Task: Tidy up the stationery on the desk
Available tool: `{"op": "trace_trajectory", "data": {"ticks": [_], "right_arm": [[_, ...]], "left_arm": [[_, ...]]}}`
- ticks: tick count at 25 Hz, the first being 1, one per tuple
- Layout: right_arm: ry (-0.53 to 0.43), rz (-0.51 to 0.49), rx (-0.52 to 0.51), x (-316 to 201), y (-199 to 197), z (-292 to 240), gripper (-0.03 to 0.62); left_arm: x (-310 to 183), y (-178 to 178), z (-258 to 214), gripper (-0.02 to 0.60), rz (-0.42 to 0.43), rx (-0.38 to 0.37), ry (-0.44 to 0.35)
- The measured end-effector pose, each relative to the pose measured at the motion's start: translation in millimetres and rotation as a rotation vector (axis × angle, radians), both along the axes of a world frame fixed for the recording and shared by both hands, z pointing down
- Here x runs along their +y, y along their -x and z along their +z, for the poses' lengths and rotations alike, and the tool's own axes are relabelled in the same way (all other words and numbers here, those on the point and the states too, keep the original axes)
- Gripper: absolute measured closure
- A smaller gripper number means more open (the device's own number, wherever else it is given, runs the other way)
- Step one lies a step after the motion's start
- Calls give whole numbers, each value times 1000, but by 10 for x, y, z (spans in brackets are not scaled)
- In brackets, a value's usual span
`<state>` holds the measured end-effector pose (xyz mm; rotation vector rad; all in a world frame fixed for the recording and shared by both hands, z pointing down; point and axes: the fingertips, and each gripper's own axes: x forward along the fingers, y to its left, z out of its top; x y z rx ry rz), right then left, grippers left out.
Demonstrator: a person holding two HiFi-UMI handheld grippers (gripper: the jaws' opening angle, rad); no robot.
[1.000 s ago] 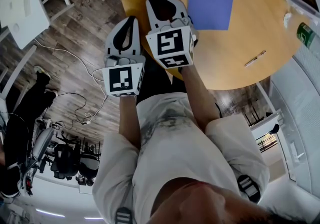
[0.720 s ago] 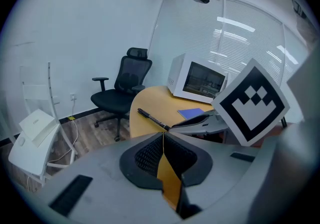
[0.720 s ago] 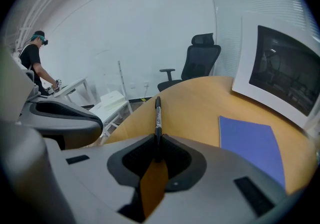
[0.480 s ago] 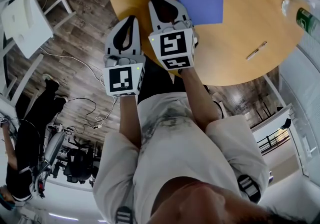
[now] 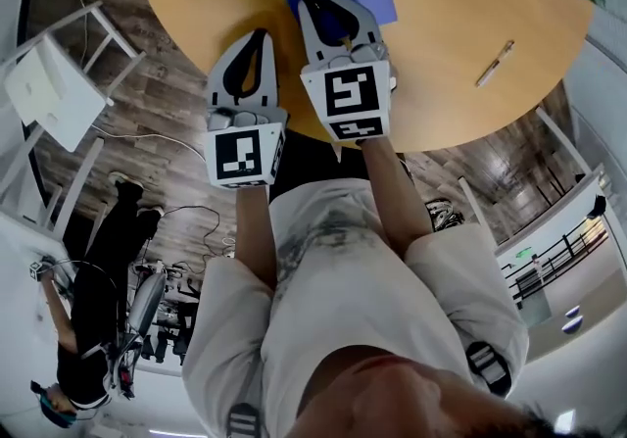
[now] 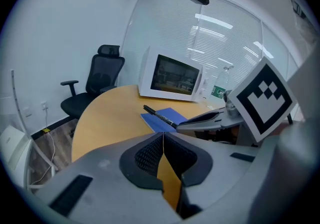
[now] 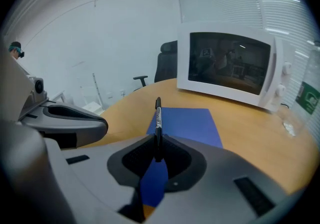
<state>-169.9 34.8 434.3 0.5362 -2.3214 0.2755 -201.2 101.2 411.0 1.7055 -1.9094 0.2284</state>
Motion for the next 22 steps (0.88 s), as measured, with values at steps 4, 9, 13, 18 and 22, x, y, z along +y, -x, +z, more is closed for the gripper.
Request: {"op": "trace_trajectory", "data": {"ticks": [4,9,13,18,22], "right_arm": [[-1,86,0,-180,-359,-17,493],[4,196,4,-328,-821,-19,493],[4,278,4,-422,-1171,-36,493],[14,391,5,-523,-1542,47,493],[17,465,6,-616,-1880,68,493]], "left_arm": [[-201,-277,-25,568,79,2,1],[-425,-626,-62,568,177,-1,-13],[-574,-920,-91,568,262,-10,-13],[-717,-1203,-11,568,353,-9,1],[-833,-1494,-13,568,417,-7,-3]]}}
